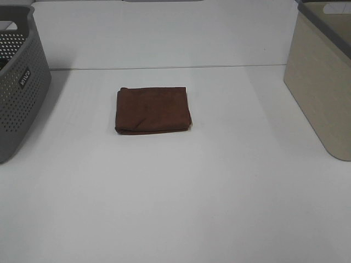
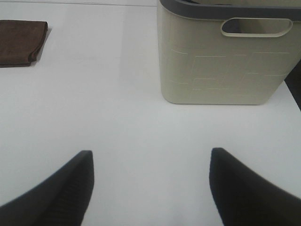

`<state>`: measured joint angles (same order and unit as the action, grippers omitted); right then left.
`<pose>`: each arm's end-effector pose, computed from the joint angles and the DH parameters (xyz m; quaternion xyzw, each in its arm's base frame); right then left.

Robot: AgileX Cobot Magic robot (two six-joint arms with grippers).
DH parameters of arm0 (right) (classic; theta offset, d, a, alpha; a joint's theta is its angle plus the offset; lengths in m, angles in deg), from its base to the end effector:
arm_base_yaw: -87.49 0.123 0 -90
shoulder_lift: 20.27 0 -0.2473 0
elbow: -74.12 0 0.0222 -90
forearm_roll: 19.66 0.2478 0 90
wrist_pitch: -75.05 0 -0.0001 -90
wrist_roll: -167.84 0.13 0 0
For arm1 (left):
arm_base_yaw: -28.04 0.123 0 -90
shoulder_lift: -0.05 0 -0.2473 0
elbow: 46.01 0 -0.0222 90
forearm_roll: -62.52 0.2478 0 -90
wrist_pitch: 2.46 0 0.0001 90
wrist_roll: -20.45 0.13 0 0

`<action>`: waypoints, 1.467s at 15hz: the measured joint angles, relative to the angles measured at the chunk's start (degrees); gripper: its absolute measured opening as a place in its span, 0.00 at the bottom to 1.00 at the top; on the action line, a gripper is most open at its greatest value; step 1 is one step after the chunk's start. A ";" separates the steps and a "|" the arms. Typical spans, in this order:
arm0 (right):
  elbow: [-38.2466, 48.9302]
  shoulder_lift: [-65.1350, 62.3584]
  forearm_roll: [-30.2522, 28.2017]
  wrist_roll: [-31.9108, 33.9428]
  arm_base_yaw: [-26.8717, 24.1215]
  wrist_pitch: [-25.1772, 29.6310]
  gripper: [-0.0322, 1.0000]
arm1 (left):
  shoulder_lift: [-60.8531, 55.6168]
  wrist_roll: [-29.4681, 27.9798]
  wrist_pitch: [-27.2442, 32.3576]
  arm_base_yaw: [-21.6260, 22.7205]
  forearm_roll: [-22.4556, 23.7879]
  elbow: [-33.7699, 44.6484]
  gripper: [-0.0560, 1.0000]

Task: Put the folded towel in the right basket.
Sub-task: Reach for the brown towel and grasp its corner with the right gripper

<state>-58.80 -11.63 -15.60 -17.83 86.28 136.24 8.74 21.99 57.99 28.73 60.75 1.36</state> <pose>0.0636 0.0067 0.2594 -0.0348 0.8510 0.0039 0.5240 0.0650 -0.0027 0.2591 0.0069 0.8503 -0.0052 0.5263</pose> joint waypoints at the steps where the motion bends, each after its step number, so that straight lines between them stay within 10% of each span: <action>1: 0.00 0.00 0.00 0.00 0.00 0.00 0.67 | 0.00 0.00 0.00 0.00 0.00 0.00 0.97; 22: 0.00 0.00 0.00 0.00 0.00 0.00 0.67 | 0.00 0.00 0.00 0.00 0.00 0.00 0.97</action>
<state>-58.80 -11.63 -15.60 -17.83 86.28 136.24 8.74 21.99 57.99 28.73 60.75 1.36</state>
